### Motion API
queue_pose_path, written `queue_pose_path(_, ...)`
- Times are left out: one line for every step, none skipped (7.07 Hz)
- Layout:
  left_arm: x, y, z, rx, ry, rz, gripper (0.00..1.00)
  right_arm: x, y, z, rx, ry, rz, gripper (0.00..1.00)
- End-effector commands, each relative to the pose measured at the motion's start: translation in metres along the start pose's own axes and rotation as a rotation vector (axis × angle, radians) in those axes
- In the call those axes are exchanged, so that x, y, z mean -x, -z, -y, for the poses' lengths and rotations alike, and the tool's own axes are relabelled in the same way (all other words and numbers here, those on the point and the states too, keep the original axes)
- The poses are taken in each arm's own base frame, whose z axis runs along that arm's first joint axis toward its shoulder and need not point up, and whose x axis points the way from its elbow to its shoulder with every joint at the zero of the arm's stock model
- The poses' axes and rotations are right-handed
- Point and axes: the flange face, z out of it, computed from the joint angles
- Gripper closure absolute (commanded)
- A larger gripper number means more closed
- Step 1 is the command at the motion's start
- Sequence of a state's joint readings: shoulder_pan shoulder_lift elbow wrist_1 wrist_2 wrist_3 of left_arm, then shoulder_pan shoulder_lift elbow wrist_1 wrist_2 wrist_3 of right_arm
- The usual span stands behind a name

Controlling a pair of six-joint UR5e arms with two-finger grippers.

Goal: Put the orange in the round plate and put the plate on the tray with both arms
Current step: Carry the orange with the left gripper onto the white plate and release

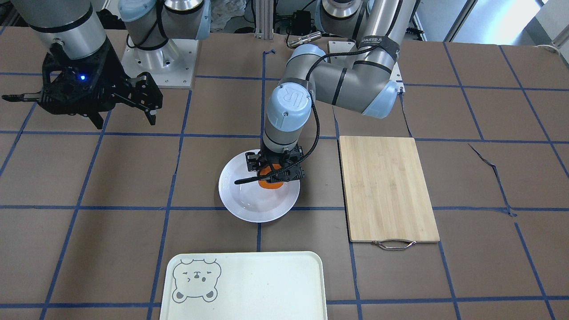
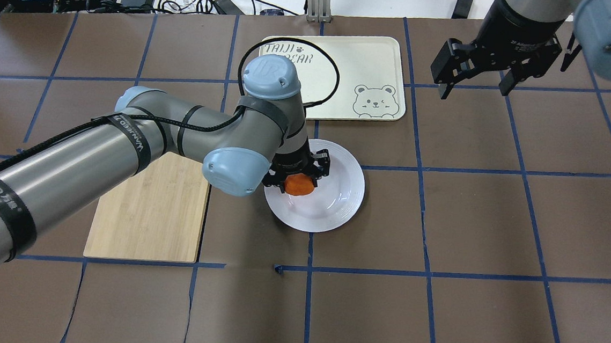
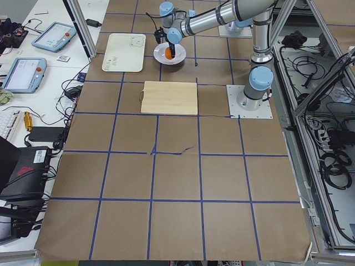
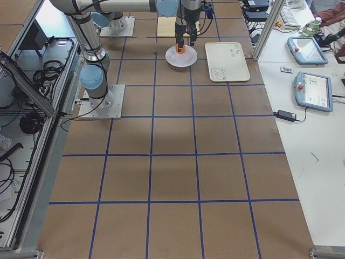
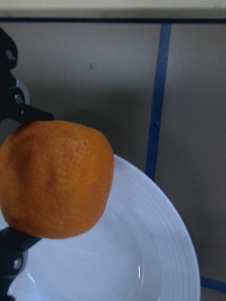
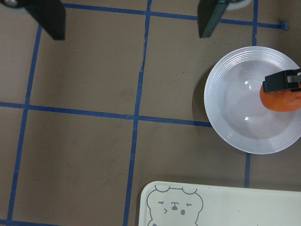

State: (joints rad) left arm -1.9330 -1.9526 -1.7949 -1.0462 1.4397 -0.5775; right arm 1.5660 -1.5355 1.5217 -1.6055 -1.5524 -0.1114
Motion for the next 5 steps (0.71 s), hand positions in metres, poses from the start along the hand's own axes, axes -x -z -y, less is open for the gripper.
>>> queue_pose_path(-0.008, -0.014, 0.000, -0.004, 0.009, -0.008, 0.16, -0.002, 0.007, 0.001, -0.023, 0.000, -0.003, 0.00)
queue_pose_path(-0.009, -0.003, 0.000, -0.025, -0.002, -0.019, 0.00, -0.002, 0.011, 0.001, -0.033, -0.002, 0.001, 0.00)
queue_pose_path(-0.010, 0.011, 0.005, -0.049, -0.005, -0.031, 0.00, -0.006, 0.014, 0.003, -0.038, -0.009, 0.000, 0.00)
queue_pose_path(-0.004, 0.049, 0.029, -0.096, 0.024, -0.063, 0.00, -0.012, 0.010, 0.005, -0.026, -0.023, 0.014, 0.00)
queue_pose_path(0.021, 0.085, 0.057, -0.075, 0.052, -0.054, 0.00, -0.013, -0.013, 0.014, 0.019, -0.034, 0.067, 0.00)
